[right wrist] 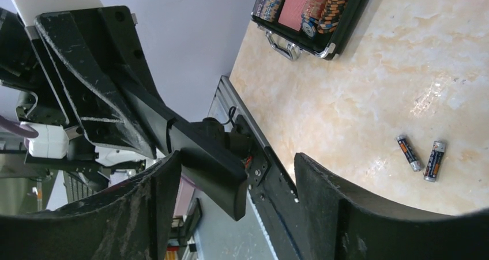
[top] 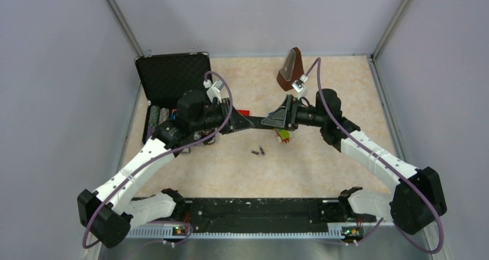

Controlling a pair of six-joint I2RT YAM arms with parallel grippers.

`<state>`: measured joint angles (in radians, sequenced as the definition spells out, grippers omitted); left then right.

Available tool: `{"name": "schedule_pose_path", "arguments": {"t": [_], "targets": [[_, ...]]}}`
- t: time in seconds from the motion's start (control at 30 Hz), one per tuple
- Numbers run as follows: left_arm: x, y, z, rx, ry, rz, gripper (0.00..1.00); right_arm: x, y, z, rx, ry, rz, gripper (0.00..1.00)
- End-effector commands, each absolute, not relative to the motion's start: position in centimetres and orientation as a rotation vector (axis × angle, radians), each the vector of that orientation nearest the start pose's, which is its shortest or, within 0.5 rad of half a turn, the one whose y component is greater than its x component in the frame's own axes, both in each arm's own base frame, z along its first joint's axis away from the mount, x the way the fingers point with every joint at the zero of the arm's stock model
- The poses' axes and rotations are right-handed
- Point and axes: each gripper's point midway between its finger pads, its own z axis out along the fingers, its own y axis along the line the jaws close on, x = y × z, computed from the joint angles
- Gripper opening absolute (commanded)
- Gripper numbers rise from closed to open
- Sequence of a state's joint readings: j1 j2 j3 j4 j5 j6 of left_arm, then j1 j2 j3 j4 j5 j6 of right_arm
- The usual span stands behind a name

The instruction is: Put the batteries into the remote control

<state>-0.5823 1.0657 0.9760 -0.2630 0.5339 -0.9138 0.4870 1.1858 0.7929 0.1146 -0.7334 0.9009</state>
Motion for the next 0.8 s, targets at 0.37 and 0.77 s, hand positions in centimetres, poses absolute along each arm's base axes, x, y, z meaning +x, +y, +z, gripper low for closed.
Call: {"name": "schedule_pose_path", "arguments": {"t": [0.37,0.77], "targets": [[21.4,-27.5,30.8,0.098,2.118,-1.421,0.00,22.9,27.7,24.1,-0.126,2.119,1.524,0.41],[22.5,-26.9,27.4,0.100,2.199,-1.278,0.00,23.2,28.1,26.3,-0.100,2.125,1.556,0.08]]}}
